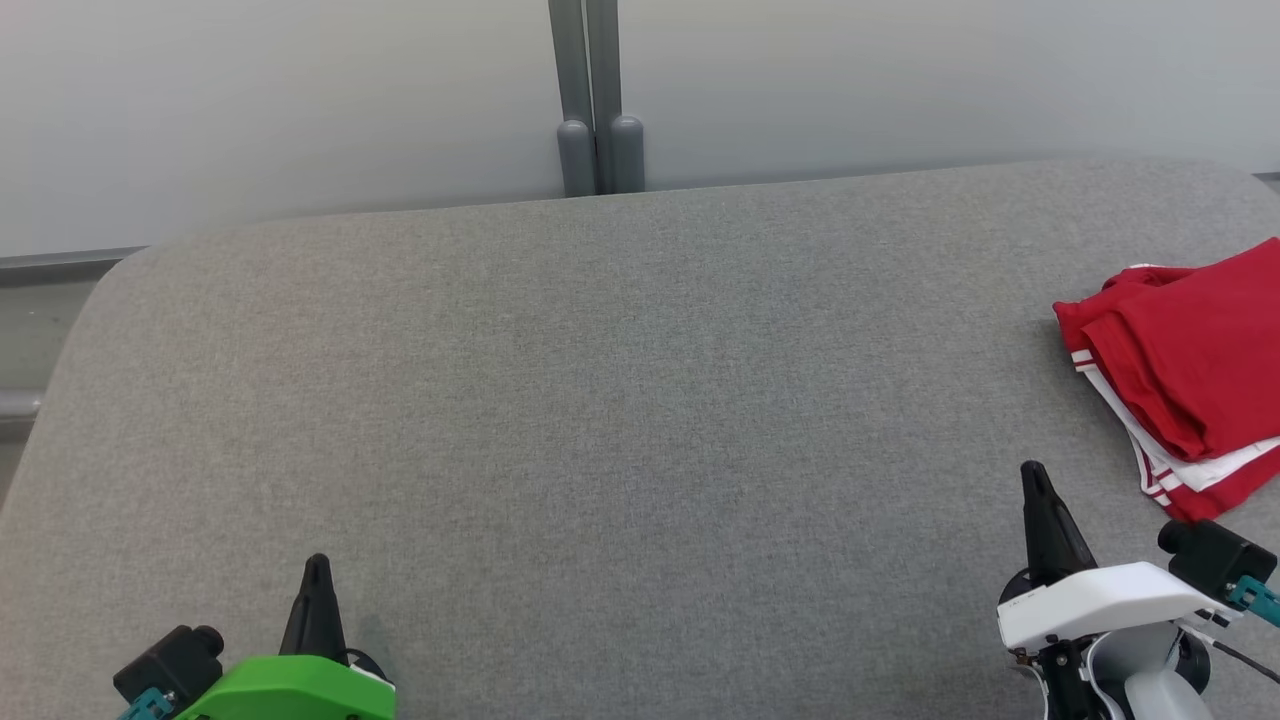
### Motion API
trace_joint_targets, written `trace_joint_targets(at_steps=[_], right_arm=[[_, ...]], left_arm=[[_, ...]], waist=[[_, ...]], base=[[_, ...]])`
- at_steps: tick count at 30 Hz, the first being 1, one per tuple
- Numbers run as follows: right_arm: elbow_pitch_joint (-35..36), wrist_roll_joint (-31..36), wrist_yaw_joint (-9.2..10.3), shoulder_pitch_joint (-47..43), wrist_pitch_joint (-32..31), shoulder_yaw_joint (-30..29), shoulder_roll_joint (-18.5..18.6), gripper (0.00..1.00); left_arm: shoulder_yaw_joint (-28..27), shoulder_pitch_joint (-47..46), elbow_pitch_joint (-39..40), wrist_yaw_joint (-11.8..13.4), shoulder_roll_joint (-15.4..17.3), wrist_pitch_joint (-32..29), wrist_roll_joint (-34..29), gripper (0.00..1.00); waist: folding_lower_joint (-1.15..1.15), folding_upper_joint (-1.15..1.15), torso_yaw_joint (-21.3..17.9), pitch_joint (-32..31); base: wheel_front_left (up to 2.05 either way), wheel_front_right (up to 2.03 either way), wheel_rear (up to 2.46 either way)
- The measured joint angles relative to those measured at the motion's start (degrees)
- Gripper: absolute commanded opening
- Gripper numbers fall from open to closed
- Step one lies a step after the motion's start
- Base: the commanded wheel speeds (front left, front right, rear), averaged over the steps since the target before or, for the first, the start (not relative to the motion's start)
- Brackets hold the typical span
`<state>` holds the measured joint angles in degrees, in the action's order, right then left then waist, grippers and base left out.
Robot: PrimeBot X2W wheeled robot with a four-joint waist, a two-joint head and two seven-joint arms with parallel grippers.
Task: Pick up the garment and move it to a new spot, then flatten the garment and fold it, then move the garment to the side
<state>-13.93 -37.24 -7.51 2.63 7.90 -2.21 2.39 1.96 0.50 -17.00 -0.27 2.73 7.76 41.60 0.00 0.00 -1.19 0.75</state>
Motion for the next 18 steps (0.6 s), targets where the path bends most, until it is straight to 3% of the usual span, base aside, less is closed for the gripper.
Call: trace_joint_targets(at_steps=[18], right_arm=[[0.0, -14.1, 0.03, 0.7, -3.7, -1.1, 0.0, 0.0]], left_arm=[[-2.1, -1.5, 0.6, -1.8, 0.0, -3.7, 12.9, 0.0]], waist=[[0.0, 0.0, 0.2, -0.1]], base=[[0.0, 0.0, 0.0]])
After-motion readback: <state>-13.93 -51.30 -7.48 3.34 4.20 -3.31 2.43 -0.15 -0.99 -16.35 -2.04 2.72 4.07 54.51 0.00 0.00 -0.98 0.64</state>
